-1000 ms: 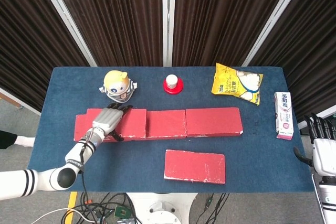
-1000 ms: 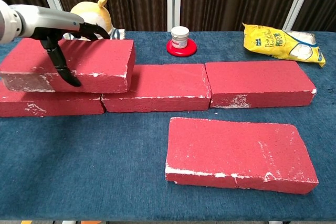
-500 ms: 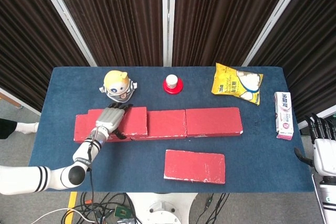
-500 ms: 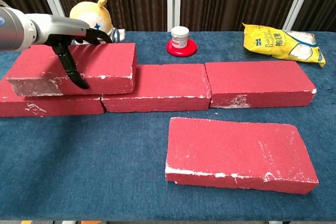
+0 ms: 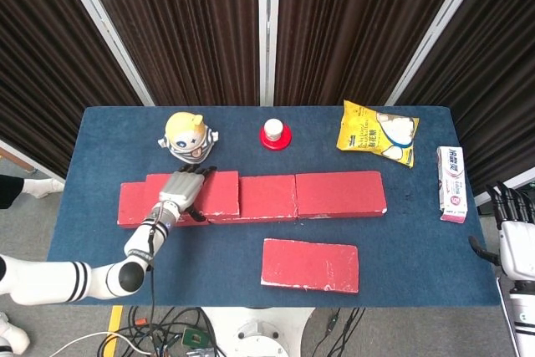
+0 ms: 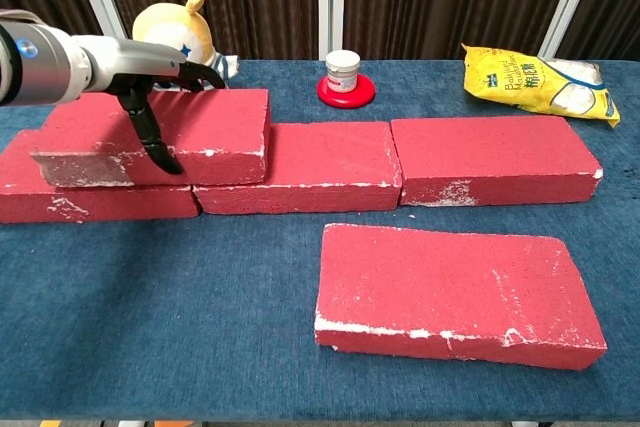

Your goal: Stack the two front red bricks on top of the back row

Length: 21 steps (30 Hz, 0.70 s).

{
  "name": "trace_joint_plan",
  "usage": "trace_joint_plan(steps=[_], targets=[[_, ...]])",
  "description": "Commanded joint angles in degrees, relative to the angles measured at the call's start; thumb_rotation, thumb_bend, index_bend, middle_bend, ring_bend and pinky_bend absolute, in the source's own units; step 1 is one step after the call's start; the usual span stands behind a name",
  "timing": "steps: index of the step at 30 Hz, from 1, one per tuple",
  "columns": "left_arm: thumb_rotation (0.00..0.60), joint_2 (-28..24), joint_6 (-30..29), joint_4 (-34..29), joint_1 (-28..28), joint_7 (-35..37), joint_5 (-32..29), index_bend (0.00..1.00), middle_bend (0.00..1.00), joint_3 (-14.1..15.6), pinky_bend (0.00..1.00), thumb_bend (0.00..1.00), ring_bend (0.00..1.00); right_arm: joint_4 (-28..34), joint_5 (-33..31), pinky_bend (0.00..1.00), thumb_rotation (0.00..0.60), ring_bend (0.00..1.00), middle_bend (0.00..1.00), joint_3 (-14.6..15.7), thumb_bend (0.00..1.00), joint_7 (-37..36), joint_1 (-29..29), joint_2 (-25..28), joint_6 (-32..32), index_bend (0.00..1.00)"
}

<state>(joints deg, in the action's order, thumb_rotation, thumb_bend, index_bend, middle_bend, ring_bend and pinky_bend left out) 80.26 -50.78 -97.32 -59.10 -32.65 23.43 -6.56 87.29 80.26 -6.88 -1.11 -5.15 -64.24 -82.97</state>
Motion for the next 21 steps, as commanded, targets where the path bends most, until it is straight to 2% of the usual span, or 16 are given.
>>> trace_joint_plan(steps=[1, 21], targets=[[0.6, 0.4, 0.1, 0.5, -0.3, 0.2, -0.3, 0.06, 0.29, 0.1, 0.0, 0.06, 0.0, -0.2, 0.0, 0.0, 0.6, 0.0, 0.0, 0.0, 0.18, -0.2, 0.1, 0.0, 0.0, 0.0], [0.6, 1.2, 0.2, 1.7, -0.7, 1.8, 0.5, 0.06, 0.27, 0.9, 0.0, 0.06, 0.0, -0.9, -0.5, 0.0, 0.6, 0.0, 0.0, 0.0, 0.18, -0.3, -0.1, -0.5, 0.7, 0.0]])
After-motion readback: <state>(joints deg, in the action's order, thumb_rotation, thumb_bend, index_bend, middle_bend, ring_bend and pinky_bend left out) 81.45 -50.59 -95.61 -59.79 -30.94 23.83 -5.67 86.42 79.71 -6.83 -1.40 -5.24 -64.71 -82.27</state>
